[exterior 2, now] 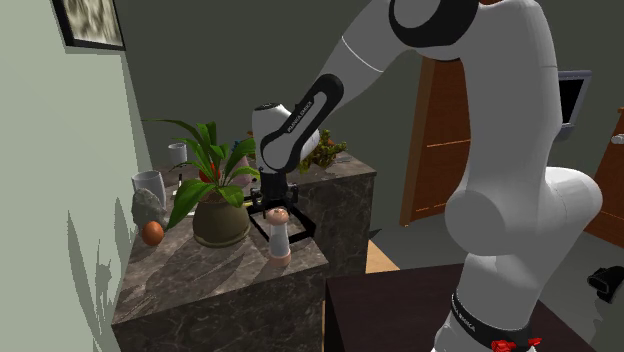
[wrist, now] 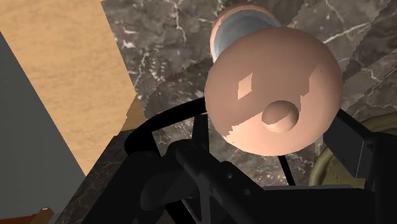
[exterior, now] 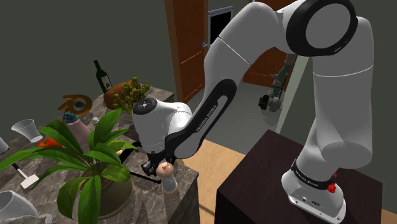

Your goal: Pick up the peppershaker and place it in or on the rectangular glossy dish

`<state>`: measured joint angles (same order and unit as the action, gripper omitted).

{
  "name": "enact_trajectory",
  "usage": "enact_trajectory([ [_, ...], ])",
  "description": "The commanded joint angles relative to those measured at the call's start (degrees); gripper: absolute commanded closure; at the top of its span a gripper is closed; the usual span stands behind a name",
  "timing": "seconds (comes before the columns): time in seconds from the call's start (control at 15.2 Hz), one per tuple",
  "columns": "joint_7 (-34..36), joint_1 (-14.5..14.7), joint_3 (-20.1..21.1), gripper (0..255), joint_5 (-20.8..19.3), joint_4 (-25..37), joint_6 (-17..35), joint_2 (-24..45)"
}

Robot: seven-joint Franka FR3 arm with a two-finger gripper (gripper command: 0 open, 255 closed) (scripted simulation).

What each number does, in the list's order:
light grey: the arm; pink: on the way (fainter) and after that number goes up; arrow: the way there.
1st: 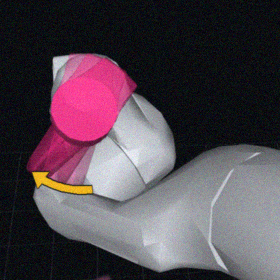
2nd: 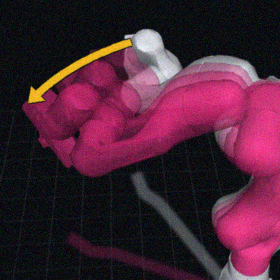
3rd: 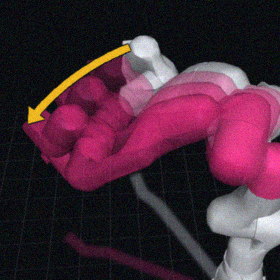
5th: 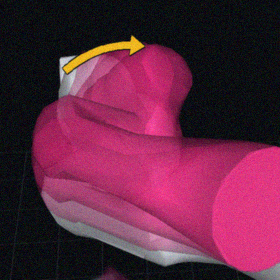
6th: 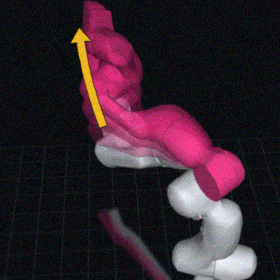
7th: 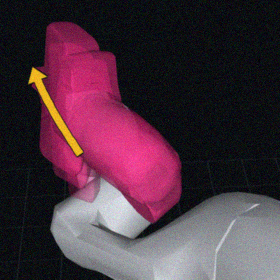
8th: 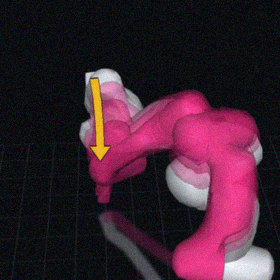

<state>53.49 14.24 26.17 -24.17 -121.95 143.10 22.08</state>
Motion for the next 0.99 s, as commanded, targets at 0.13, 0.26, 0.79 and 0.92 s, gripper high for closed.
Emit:
enact_trajectory([
  [0.13,-1.23,-0.69,0.98,255,1.65,0.00,-1.63,-1.80],
  [0.26,-2.05,-1.12,1.57,255,2.75,0.09,-2.74,-3.00],
  [0.79,-5.23,-2.55,3.51,255,6.97,1.00,-7.41,-7.55],
  [0.92,-5.98,-2.83,3.88,255,7.96,1.37,-8.63,-8.62],
])
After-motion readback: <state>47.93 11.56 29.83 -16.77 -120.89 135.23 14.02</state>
